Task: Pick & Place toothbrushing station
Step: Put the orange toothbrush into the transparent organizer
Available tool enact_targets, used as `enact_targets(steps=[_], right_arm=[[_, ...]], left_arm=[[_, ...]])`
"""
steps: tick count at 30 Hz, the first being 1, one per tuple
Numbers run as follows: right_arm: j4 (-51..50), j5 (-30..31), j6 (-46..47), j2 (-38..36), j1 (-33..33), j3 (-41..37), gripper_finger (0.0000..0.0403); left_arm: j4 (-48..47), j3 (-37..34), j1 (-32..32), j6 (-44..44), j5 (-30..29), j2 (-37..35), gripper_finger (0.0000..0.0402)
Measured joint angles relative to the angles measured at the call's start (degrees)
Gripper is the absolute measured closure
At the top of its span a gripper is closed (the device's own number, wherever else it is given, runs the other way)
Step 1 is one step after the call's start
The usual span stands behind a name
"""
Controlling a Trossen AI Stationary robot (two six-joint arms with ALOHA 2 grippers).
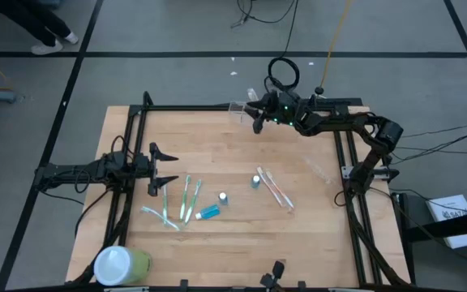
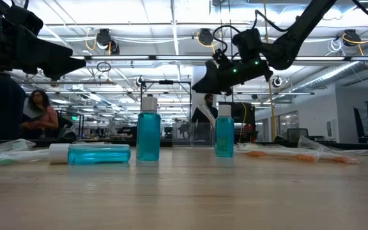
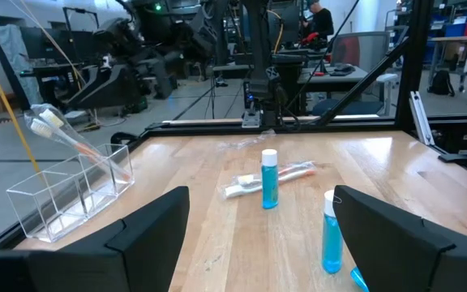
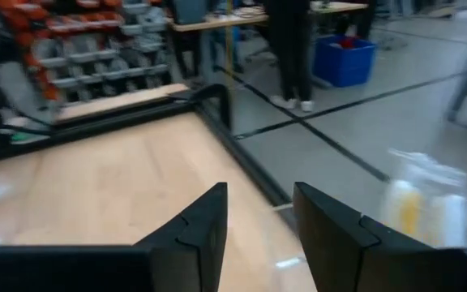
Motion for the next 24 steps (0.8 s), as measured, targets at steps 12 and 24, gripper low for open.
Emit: enact_targets(steps=[12, 24], right_arm=[[0.7, 1.0, 0.4, 7.5, -1.0, 2.3, 0.0289], [-8.7, 13.3, -3.7, 9.7, -1.2, 10.5, 0.0289]], left_arm=[[0.0, 0.0, 0.0, 0.0, 0.0, 0.0, 0.0091], [0.0, 0.0, 0.0, 0.0, 0.0, 0.0, 0.0091]])
